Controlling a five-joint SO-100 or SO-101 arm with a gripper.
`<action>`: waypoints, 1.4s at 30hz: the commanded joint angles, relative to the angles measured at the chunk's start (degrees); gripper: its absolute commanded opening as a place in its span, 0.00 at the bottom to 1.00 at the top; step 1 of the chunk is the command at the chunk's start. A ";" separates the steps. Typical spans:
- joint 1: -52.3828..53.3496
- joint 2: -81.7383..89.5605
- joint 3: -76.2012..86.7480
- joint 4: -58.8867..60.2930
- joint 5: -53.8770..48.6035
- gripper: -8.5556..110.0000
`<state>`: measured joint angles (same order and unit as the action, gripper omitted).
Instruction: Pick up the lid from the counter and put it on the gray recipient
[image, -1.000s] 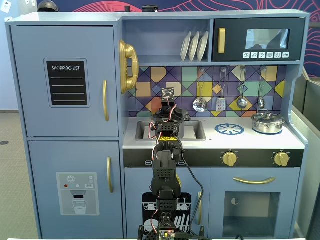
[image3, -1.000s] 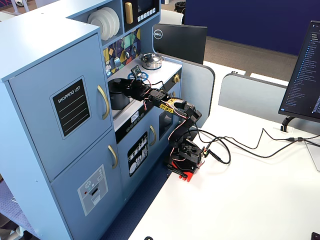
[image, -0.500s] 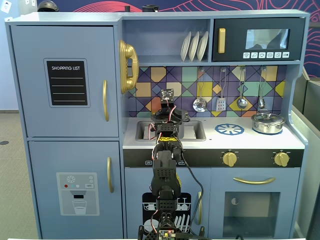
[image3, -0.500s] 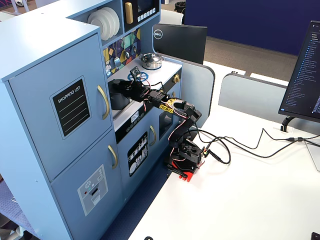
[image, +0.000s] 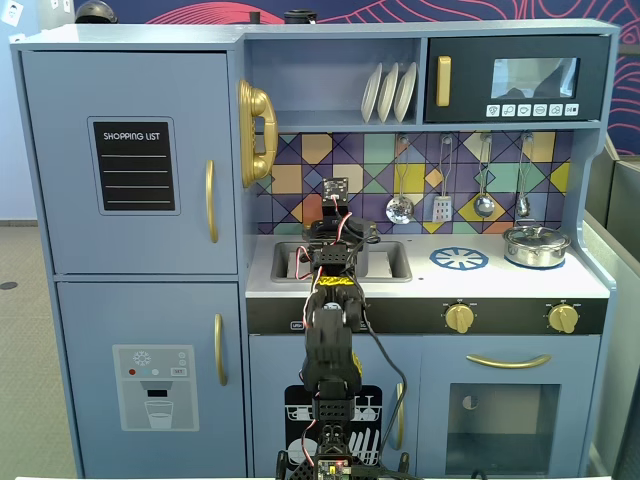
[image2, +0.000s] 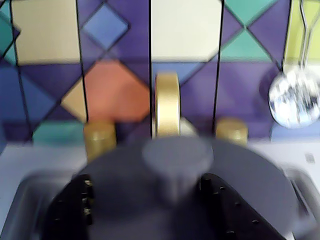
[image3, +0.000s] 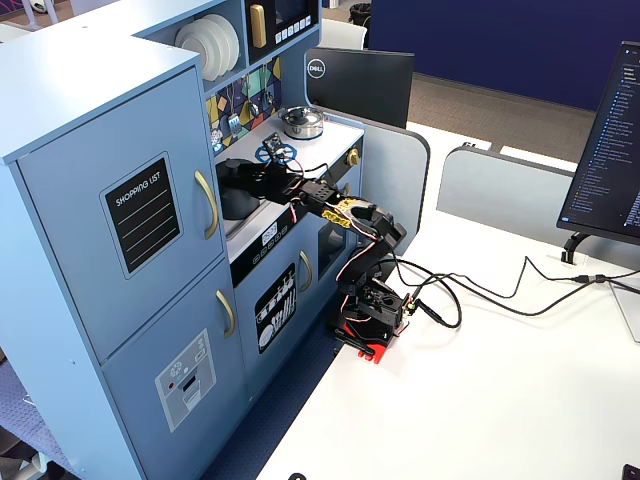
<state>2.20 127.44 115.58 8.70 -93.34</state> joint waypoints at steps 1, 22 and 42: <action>1.49 10.81 -0.26 14.06 1.85 0.25; -3.16 51.15 38.50 64.07 9.32 0.07; 2.11 54.67 56.43 79.01 6.77 0.11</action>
<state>1.23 182.29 170.42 78.31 -88.07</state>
